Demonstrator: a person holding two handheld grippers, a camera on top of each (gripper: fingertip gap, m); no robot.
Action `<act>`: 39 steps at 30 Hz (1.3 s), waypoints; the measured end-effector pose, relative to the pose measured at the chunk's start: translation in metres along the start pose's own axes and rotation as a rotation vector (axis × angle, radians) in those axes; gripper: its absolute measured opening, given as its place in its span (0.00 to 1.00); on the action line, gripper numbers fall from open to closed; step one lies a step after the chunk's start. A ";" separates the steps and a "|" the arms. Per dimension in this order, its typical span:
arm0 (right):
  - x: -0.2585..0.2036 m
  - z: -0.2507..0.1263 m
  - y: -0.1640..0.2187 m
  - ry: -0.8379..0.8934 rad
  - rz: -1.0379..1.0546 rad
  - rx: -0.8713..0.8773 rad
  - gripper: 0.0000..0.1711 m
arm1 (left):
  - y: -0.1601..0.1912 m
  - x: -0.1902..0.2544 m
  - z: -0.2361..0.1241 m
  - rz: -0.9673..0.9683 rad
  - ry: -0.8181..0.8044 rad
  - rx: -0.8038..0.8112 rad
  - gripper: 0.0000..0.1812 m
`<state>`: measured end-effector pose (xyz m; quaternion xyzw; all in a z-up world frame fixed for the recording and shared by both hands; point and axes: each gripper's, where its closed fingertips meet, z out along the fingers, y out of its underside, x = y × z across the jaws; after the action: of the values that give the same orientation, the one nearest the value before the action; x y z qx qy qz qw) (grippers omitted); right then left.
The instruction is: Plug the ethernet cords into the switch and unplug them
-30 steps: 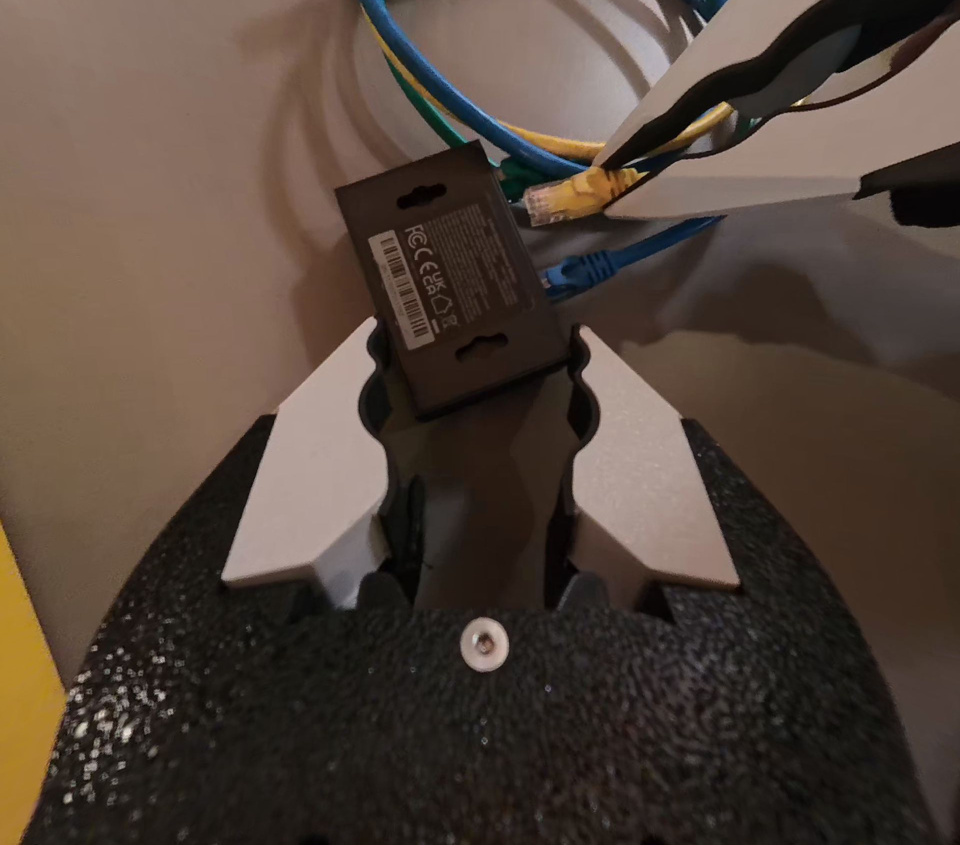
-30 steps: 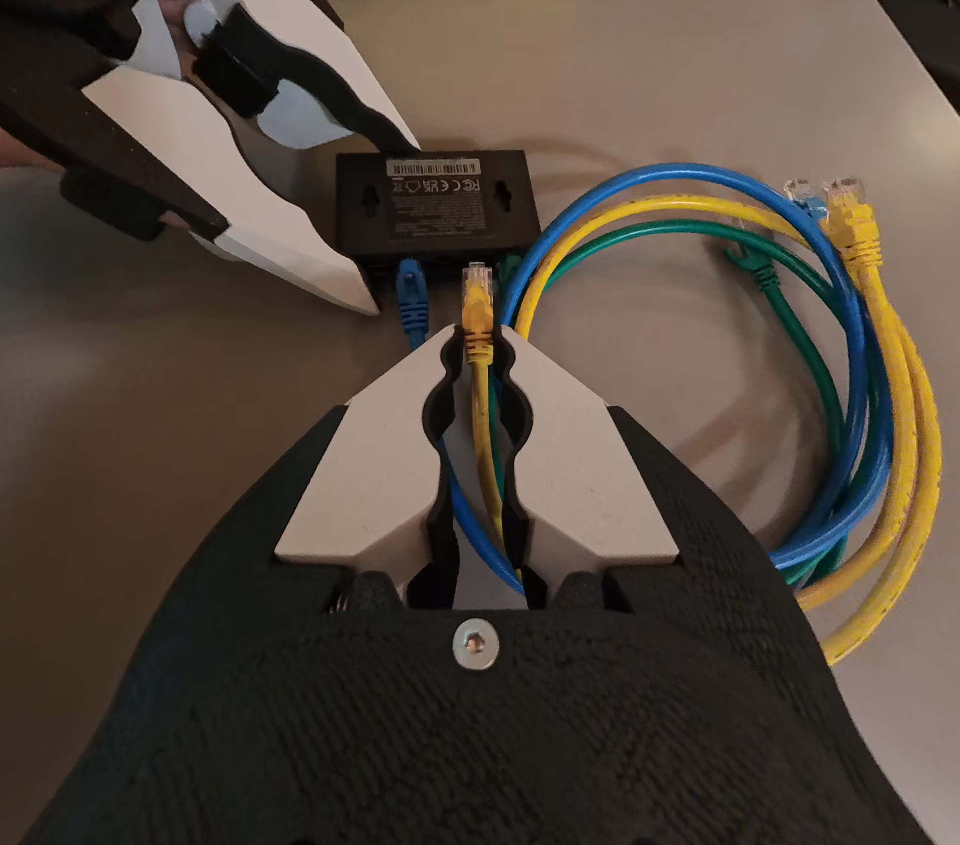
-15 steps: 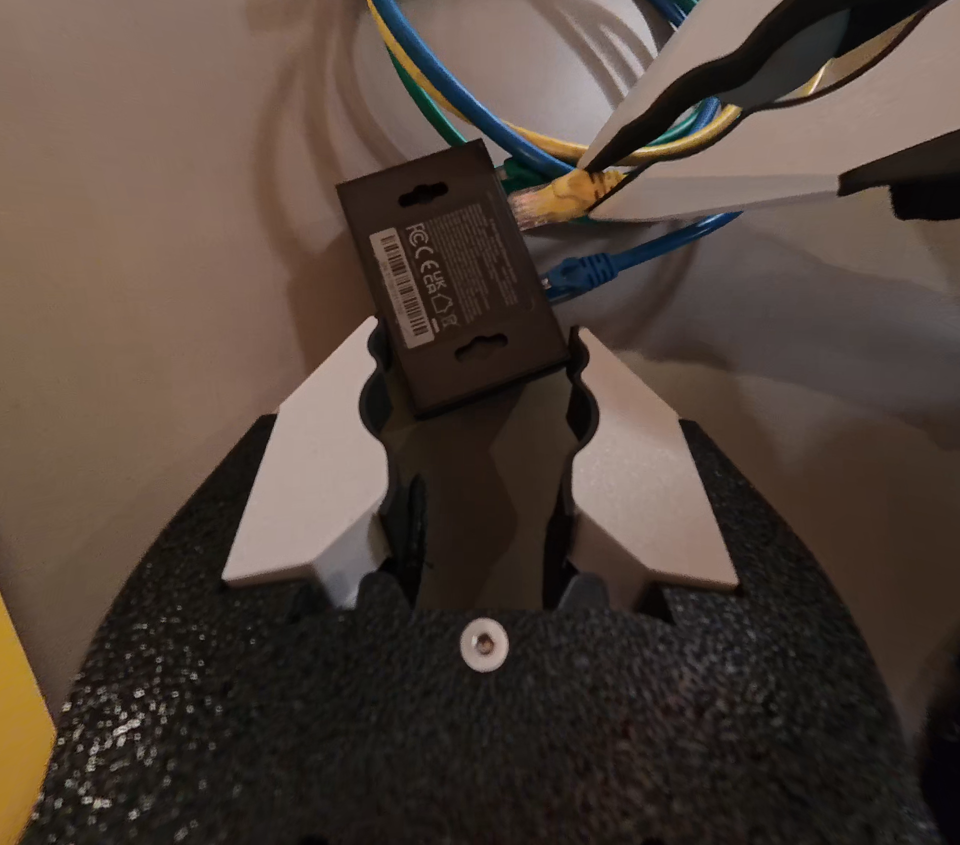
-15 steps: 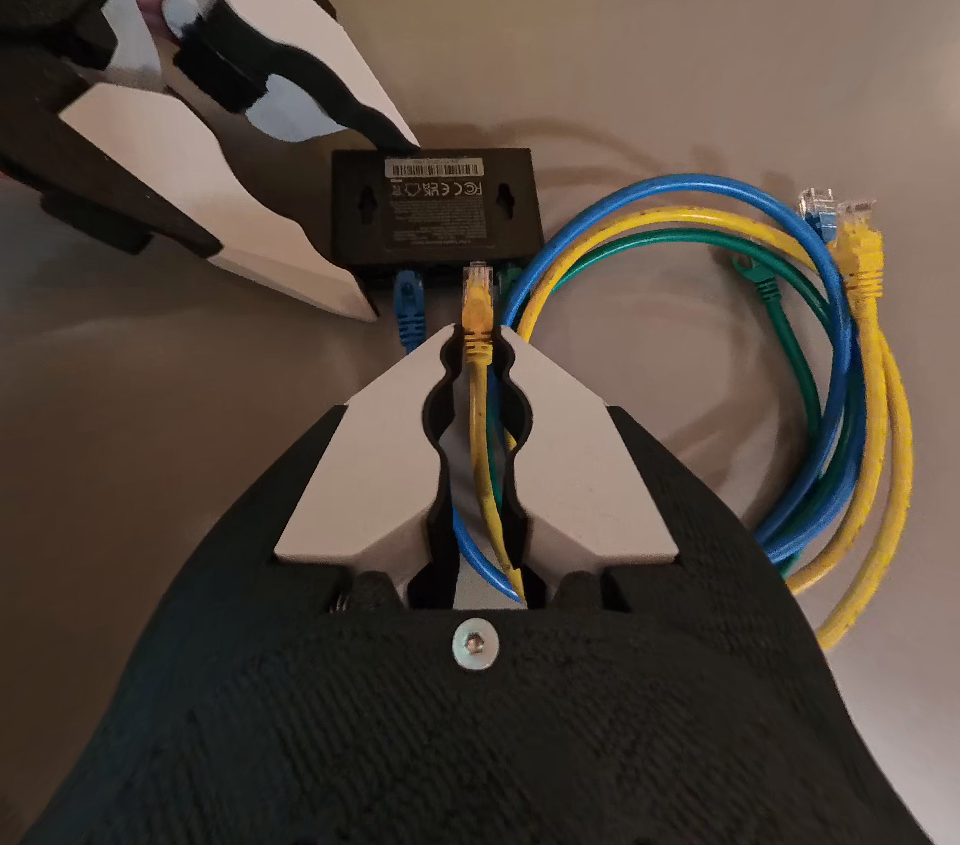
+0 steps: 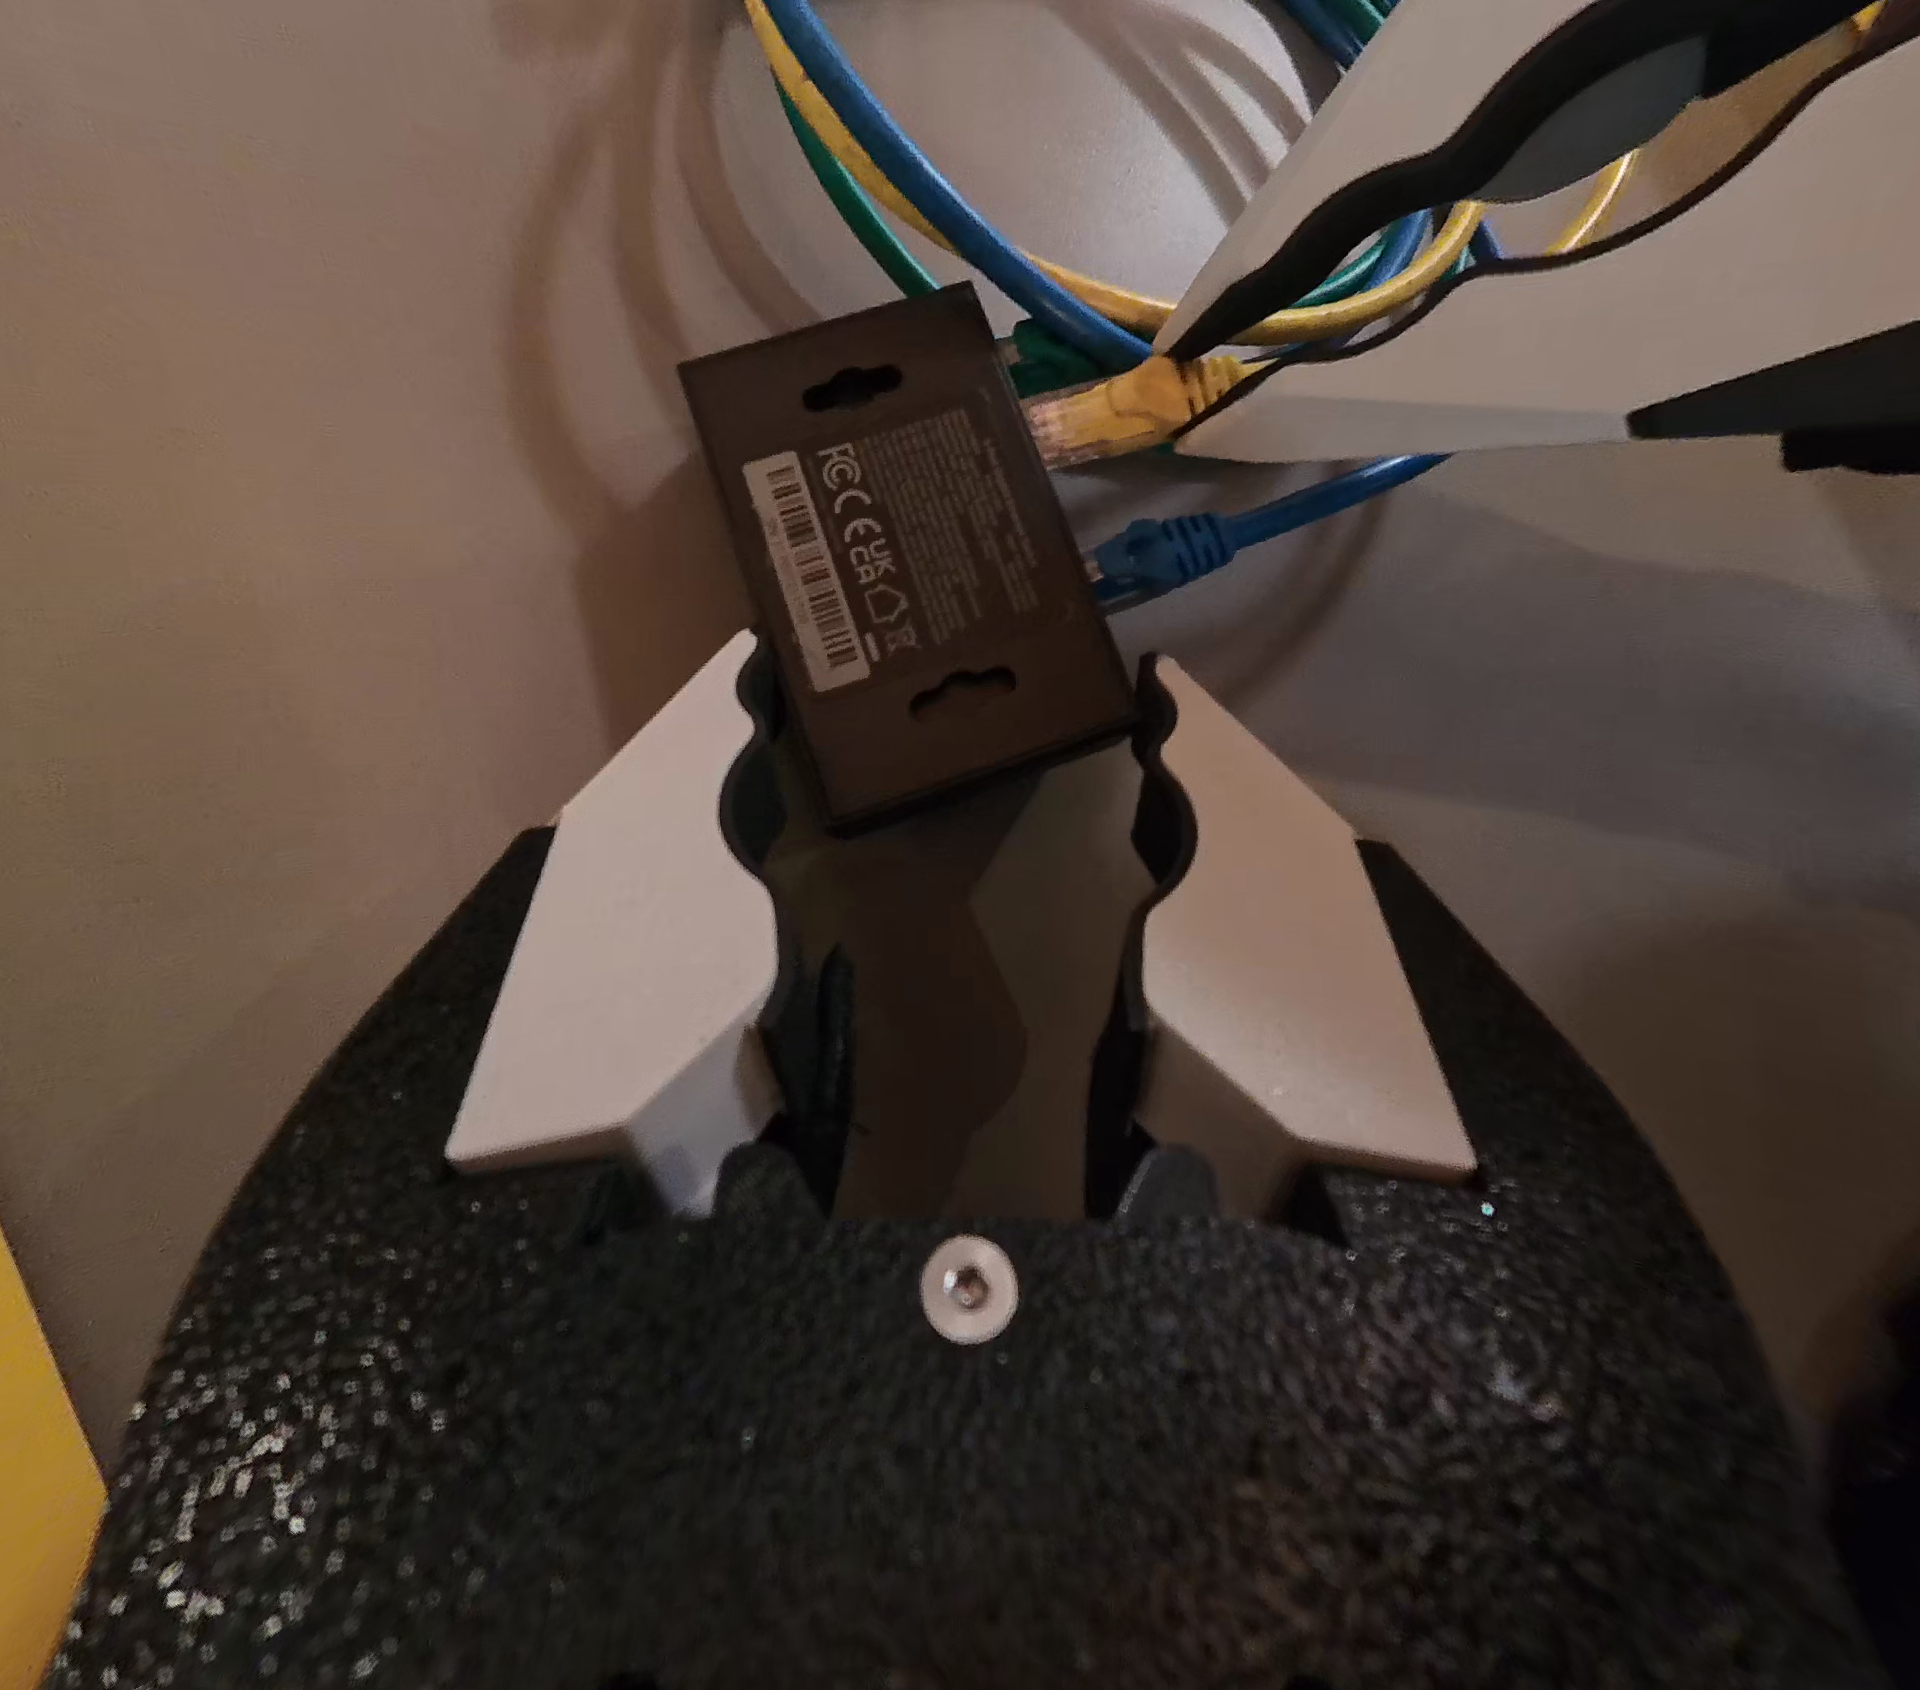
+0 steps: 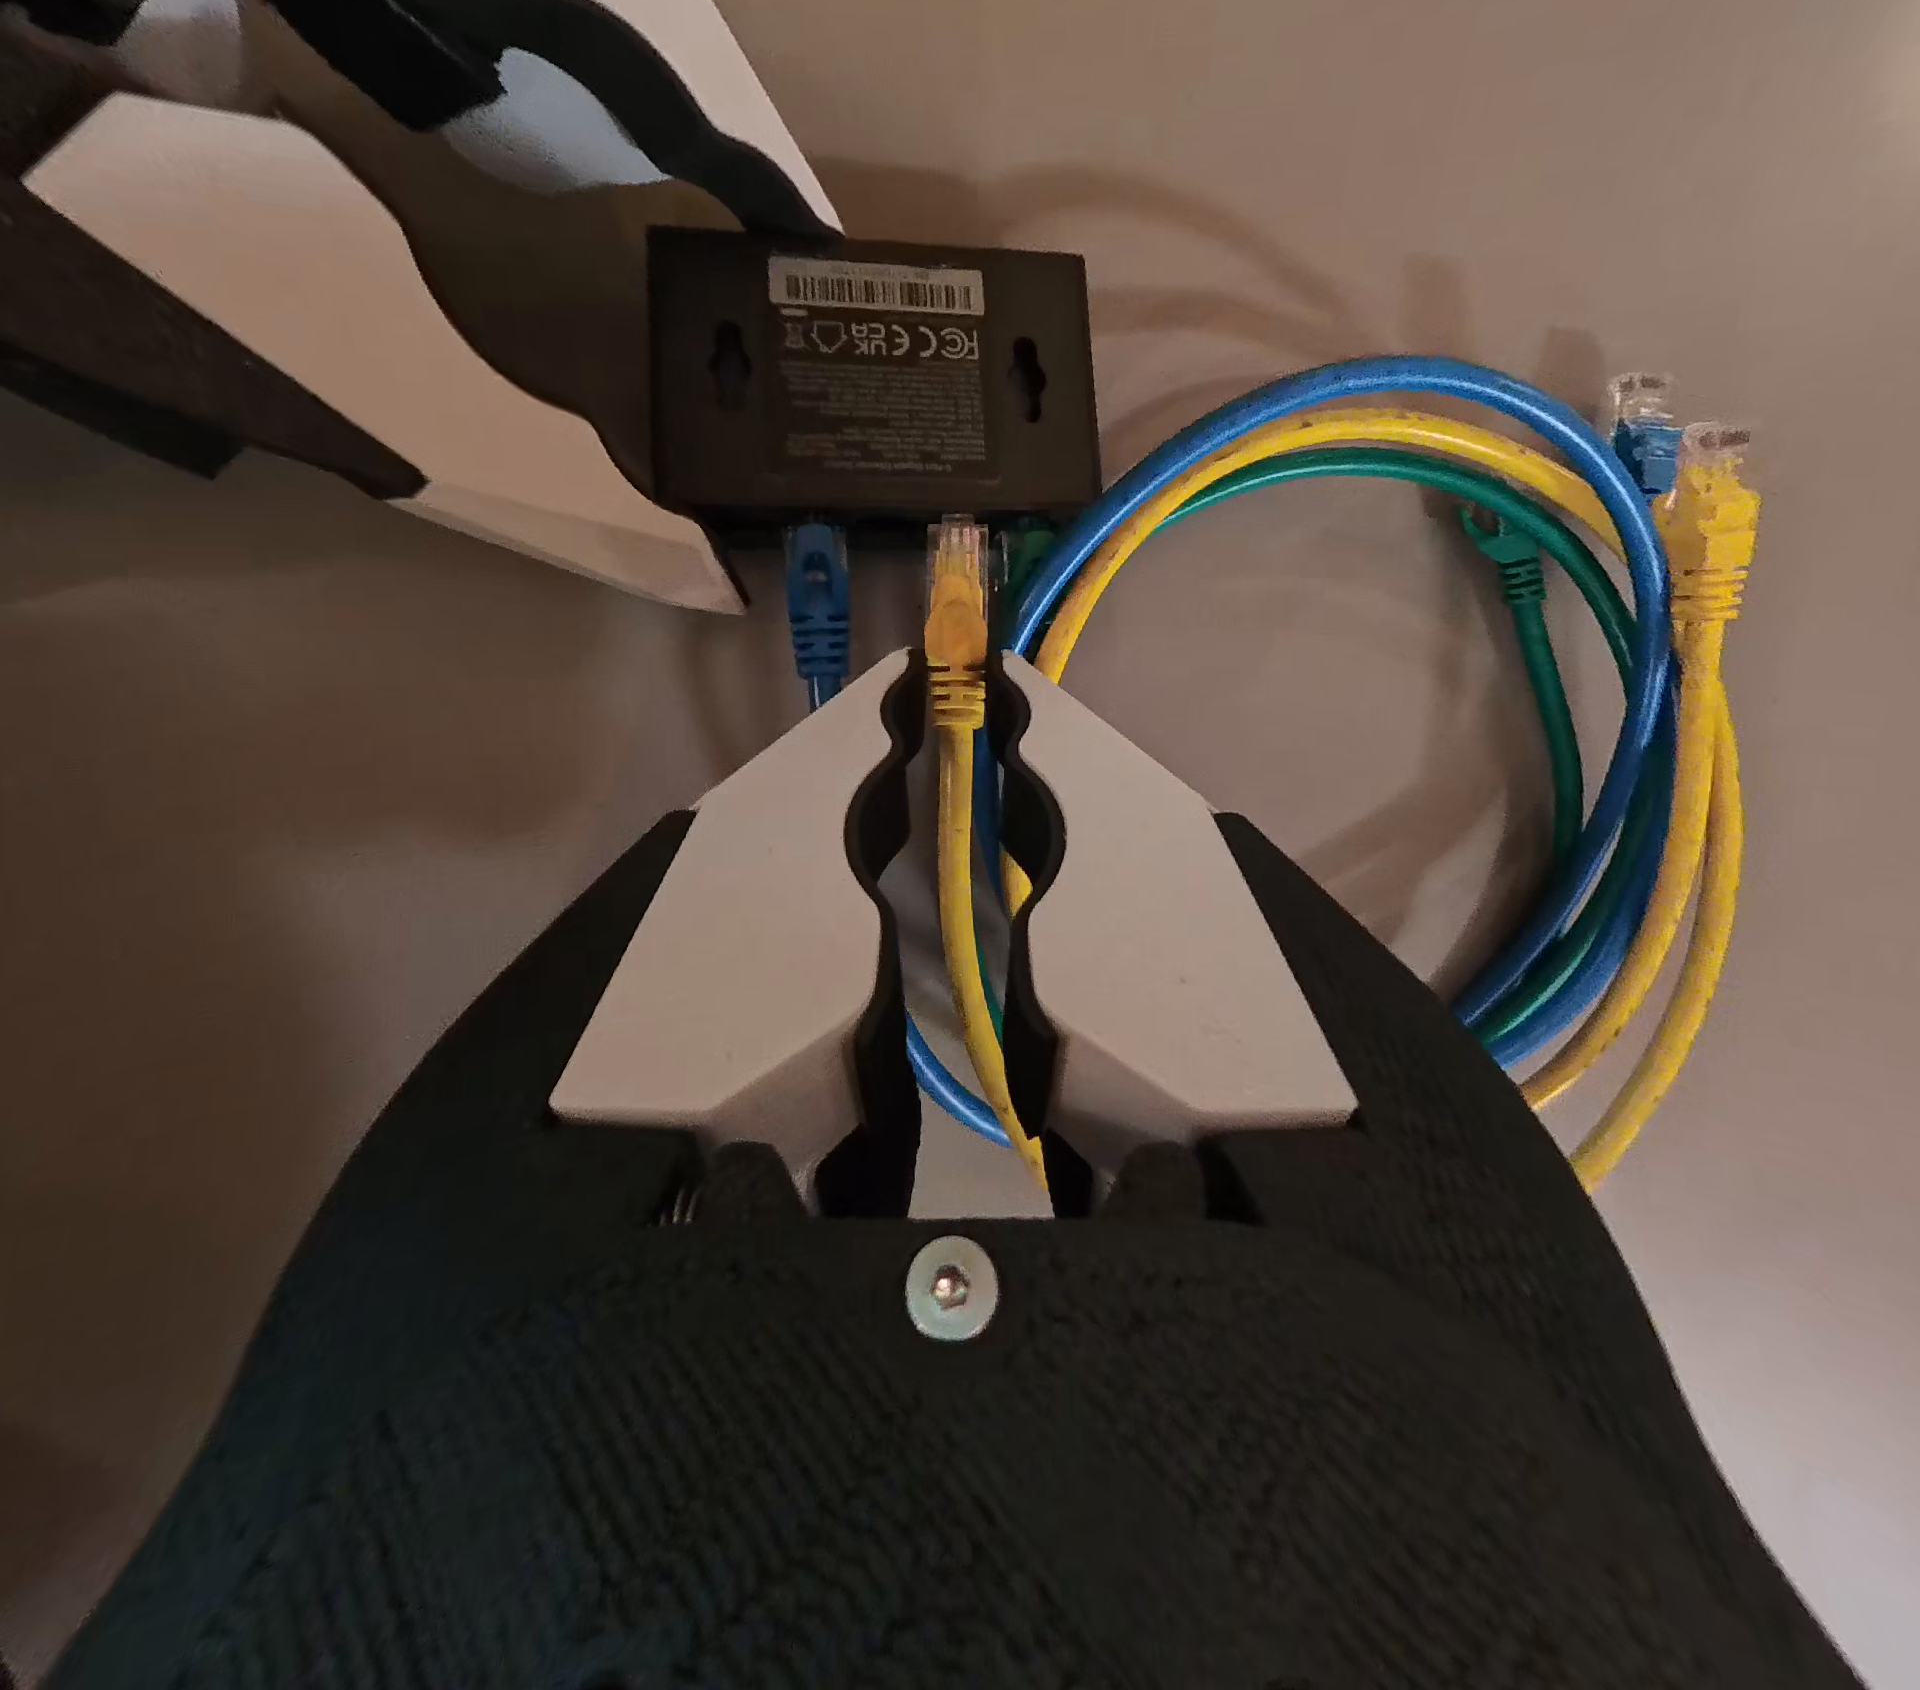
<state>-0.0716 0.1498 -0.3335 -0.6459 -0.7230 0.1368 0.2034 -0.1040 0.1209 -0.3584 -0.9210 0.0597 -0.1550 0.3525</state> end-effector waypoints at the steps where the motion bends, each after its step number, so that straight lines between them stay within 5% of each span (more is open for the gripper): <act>1: 0.000 0.001 0.000 -0.004 0.006 -0.006 0.05 | 0.000 0.000 0.000 0.004 -0.003 -0.001 0.36; 11: 0.004 -0.003 -0.006 0.017 0.013 0.037 0.06 | -0.003 -0.002 -0.001 -0.036 0.023 0.023 0.36; 19: -0.009 -0.062 -0.016 -0.006 0.033 0.255 0.06 | -0.014 0.000 -0.008 -0.263 0.209 0.108 0.36; 31: -0.027 -0.060 -0.002 -0.073 0.006 0.162 0.06 | -0.020 0.001 -0.015 -0.338 0.284 0.142 0.36; 39: -0.028 -0.064 0.030 -0.041 0.109 0.266 0.06 | -0.006 0.014 -0.010 -0.103 0.141 0.123 0.35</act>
<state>-0.0123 0.1217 -0.2943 -0.6485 -0.6664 0.2555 0.2648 -0.0938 0.1158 -0.3439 -0.8864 0.0274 -0.2404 0.3948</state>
